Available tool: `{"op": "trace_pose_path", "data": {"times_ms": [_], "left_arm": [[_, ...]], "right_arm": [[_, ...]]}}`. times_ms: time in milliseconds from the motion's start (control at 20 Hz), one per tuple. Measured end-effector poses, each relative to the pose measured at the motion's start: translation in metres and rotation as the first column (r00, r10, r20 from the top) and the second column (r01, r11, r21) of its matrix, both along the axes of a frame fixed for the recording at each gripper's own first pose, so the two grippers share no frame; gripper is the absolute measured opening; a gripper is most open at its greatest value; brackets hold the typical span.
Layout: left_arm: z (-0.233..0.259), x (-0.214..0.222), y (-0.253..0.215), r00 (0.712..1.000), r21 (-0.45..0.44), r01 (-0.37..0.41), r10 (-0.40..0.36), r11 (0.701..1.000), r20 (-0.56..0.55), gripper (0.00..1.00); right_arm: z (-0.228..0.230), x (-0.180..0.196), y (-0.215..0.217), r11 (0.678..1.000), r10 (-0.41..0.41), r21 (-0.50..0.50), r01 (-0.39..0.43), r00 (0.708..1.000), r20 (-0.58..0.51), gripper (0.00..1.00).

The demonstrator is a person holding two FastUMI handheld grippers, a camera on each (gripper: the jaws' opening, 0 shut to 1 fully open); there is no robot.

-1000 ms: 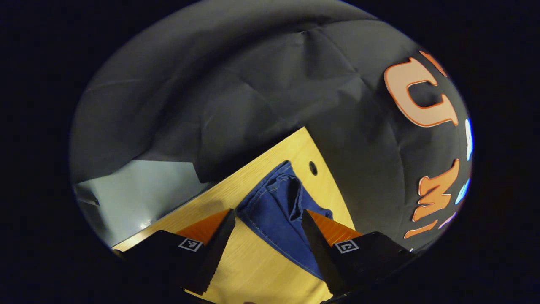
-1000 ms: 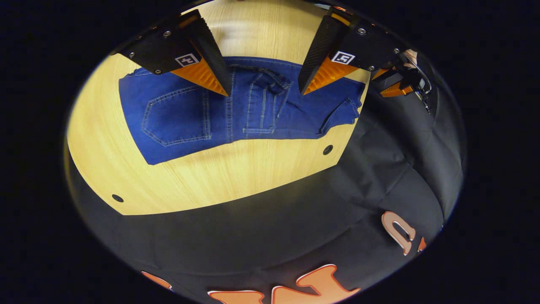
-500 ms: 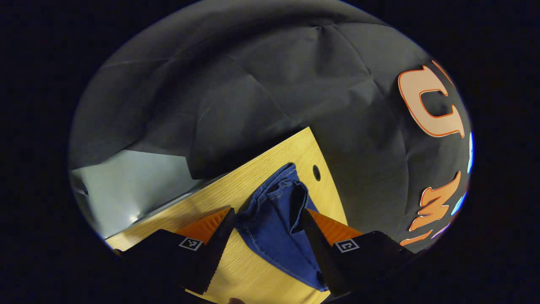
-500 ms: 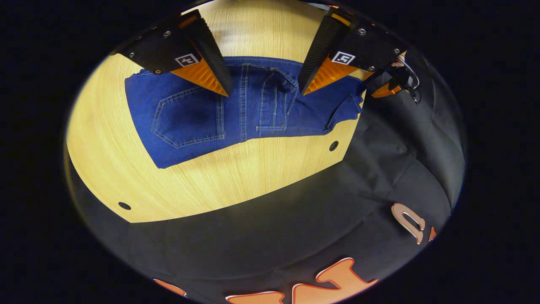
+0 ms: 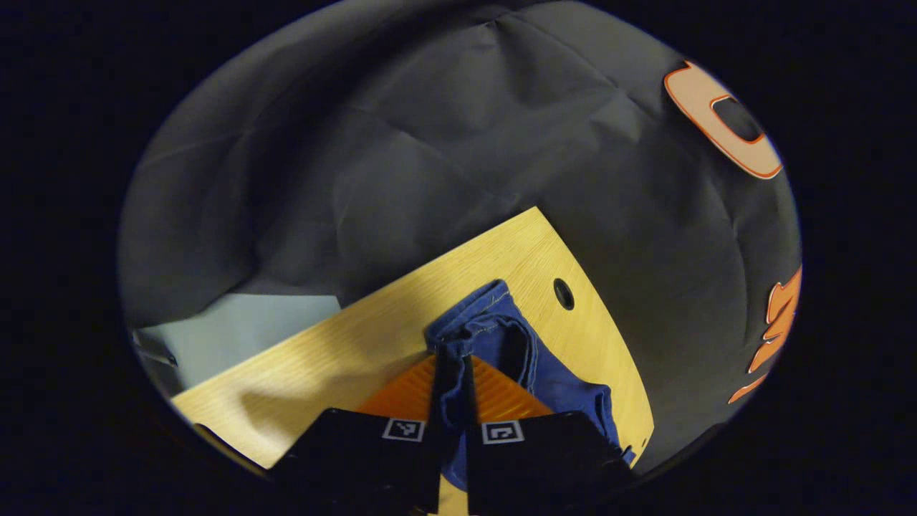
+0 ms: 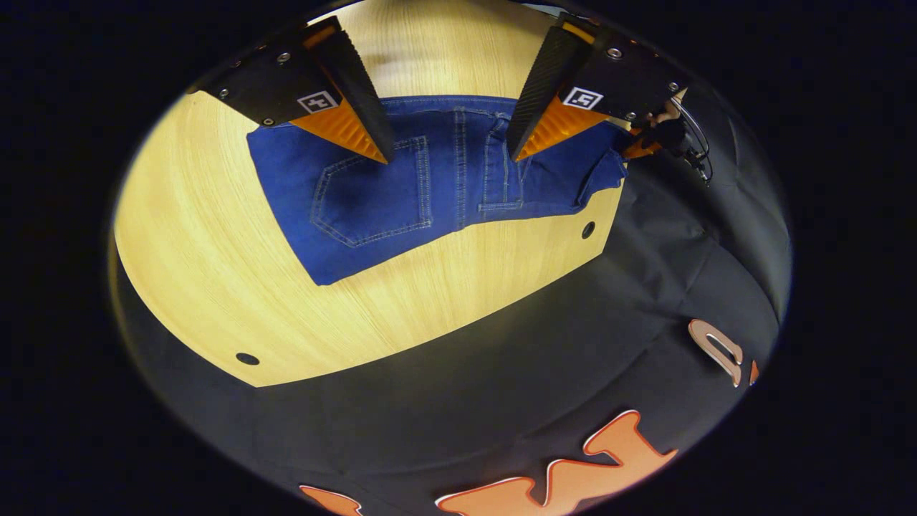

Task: Grasp the waist and the cuffs of the jeans and fold them to make the two legs overlap; first hold the waist and fold one-third of the jeans toward the cuffs, then hold the cuffs and fold the remaining one-third in the same direction to finish folding.

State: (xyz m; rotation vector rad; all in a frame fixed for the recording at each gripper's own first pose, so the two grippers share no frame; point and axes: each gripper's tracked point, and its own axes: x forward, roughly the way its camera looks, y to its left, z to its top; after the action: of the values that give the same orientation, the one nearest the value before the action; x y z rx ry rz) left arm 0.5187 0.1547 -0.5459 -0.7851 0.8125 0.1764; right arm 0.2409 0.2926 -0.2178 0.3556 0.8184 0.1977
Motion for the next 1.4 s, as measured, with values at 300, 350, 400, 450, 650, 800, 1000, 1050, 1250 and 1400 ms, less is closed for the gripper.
{"op": "trace_pose_path", "data": {"times_ms": [300, 350, 400, 450, 650, 800, 1000, 1050, 1250, 1400], "left_arm": [[0.078, 0.009, -0.019, 0.996, 0.012, 0.040, -0.041, 0.999, 0.078, 0.10], [0.099, 0.008, -0.024, 0.992, 0.033, 0.062, -0.065, 0.998, 0.111, 0.10], [0.118, 0.011, -0.033, 0.984, 0.065, 0.093, -0.102, 0.994, 0.148, 0.09], [0.134, 0.013, -0.044, 0.975, 0.120, 0.125, -0.145, 0.985, 0.169, 0.09], [0.203, 0.012, -0.102, 0.930, 0.220, 0.225, -0.277, 0.949, 0.242, 0.07], [0.259, -0.002, -0.156, 0.870, 0.287, 0.299, -0.384, 0.910, 0.309, 0.07], [0.321, -0.025, -0.276, 0.788, 0.291, 0.403, -0.491, 0.868, 0.371, 0.07], [0.332, -0.035, -0.314, 0.768, 0.281, 0.432, -0.513, 0.857, 0.383, 0.07], [0.354, -0.082, -0.432, 0.674, 0.266, 0.556, -0.614, 0.788, 0.410, 0.07], [0.338, -0.113, -0.500, 0.622, 0.306, 0.622, -0.692, 0.721, 0.367, 0.07]], "right_arm": [[0.000, 0.000, -0.023, 1.000, -0.005, 0.014, 0.005, 1.000, 0.009, 0.98], [0.001, 0.002, -0.027, 1.000, -0.006, 0.019, 0.006, 1.000, 0.014, 0.98], [0.004, 0.004, -0.032, 1.000, -0.004, 0.023, 0.004, 1.000, 0.019, 0.98], [0.005, 0.003, -0.037, 1.000, -0.002, 0.027, 0.001, 1.000, 0.027, 0.98], [0.016, 0.004, -0.064, 0.999, 0.016, 0.032, -0.018, 0.998, 0.059, 0.98], [0.028, 0.003, -0.091, 0.999, 0.014, 0.044, -0.018, 0.997, 0.081, 0.98], [0.043, -0.002, -0.141, 0.999, -0.007, 0.052, 0.001, 0.994, 0.113, 0.98], [0.045, -0.003, -0.153, 0.999, -0.014, 0.053, 0.008, 0.993, 0.118, 0.98], [0.049, -0.017, -0.205, 0.998, -0.046, 0.043, 0.041, 0.990, 0.135, 0.98], [0.048, -0.029, -0.236, 0.997, -0.066, 0.035, 0.062, 0.988, 0.138, 0.98]]}}
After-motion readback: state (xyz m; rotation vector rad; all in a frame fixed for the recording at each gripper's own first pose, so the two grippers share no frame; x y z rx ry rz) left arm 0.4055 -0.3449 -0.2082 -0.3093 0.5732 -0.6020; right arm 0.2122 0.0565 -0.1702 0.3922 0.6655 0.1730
